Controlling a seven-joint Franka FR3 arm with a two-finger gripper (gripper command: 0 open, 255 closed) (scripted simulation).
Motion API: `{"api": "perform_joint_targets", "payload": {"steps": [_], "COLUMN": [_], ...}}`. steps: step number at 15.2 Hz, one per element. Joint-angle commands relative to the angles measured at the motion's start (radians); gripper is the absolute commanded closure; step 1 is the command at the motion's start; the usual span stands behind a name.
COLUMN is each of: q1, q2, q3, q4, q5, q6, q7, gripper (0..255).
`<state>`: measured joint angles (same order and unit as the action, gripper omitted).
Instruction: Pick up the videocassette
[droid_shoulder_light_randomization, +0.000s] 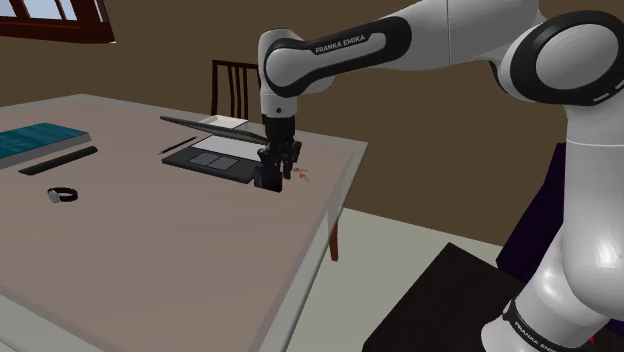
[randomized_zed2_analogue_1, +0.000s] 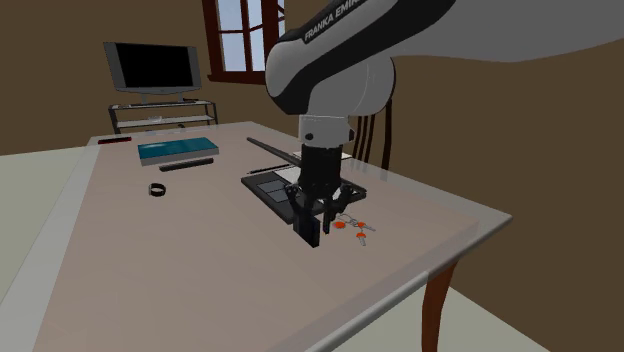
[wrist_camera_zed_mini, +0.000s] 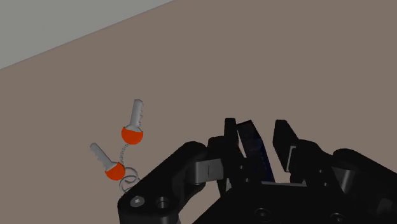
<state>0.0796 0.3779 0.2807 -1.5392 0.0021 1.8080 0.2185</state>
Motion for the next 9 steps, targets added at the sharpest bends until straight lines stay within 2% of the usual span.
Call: {"api": "perform_joint_targets", "payload": {"steps": [1, 9], "q1": [0.000, 0.000], "q2": [0.000, -0.001], "q3": [0.000, 0.000], "q4": [-0.002, 0.011], "q5": [0.000, 0.000], "q6": [0.002, -0.011], "q7": [0.000, 0.001], "gripper": [255, 255]}}
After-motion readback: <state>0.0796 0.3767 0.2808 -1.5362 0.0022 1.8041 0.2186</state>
